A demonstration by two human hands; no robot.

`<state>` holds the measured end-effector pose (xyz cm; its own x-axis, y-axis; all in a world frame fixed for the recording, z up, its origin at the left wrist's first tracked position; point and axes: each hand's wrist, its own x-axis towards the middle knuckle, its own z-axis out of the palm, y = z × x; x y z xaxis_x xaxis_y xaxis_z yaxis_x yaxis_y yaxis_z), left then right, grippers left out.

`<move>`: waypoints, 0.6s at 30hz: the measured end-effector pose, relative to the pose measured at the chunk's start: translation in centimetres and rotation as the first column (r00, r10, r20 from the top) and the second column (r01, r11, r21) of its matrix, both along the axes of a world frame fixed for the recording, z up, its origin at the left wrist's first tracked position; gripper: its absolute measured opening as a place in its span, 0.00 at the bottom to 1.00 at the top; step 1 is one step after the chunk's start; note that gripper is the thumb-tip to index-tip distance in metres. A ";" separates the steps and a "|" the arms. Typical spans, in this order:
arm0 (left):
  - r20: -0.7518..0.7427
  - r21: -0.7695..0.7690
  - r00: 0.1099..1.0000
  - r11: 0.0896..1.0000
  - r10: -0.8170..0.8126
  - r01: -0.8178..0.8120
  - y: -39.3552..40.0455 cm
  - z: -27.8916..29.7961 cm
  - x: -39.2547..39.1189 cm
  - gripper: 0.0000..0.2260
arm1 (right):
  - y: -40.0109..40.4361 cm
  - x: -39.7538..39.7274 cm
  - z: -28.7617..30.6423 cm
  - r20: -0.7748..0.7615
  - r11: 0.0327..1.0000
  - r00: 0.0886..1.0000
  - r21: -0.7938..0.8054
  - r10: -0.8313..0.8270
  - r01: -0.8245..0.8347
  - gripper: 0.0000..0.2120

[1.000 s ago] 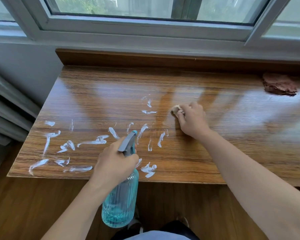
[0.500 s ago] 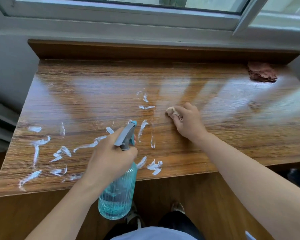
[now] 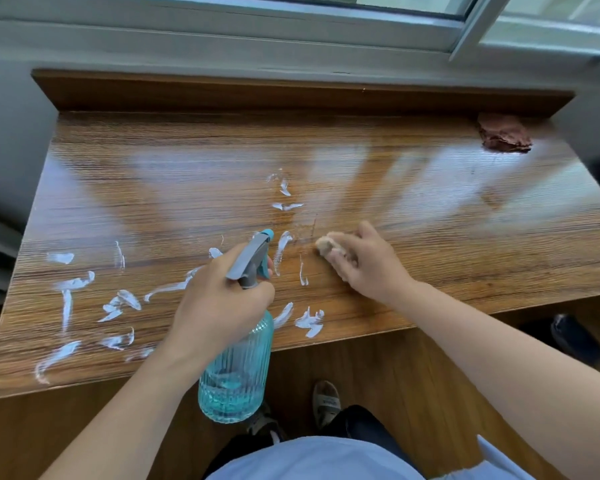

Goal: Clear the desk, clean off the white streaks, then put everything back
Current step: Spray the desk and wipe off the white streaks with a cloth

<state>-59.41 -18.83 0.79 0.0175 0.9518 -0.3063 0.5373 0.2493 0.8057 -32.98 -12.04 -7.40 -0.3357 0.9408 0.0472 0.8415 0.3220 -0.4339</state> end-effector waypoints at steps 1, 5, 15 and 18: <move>-0.001 0.005 1.000 1.000 0.006 -0.006 -0.1 0.1 0.1 0.09 | 1.2 -0.1 -0.2 -0.008 0.996 0.996 0.005 -0.090 0.090 0.16; -0.012 0.026 0.998 0.997 0.068 -0.068 -0.6 0.5 0.4 0.09 | 0.9 -0.3 -0.1 -0.060 0.999 0.998 -0.040 0.003 -0.006 0.09; -0.007 0.027 0.956 0.956 0.292 -0.292 -3.9 0.8 2.9 0.09 | -2.7 1.3 -0.5 0.064 0.955 0.953 -0.009 0.297 -0.297 0.16; -0.025 0.019 0.941 0.941 0.338 -0.337 -4.6 0.6 3.8 0.09 | 1.5 0.7 -1.1 0.115 0.997 0.992 0.064 -0.047 0.040 0.12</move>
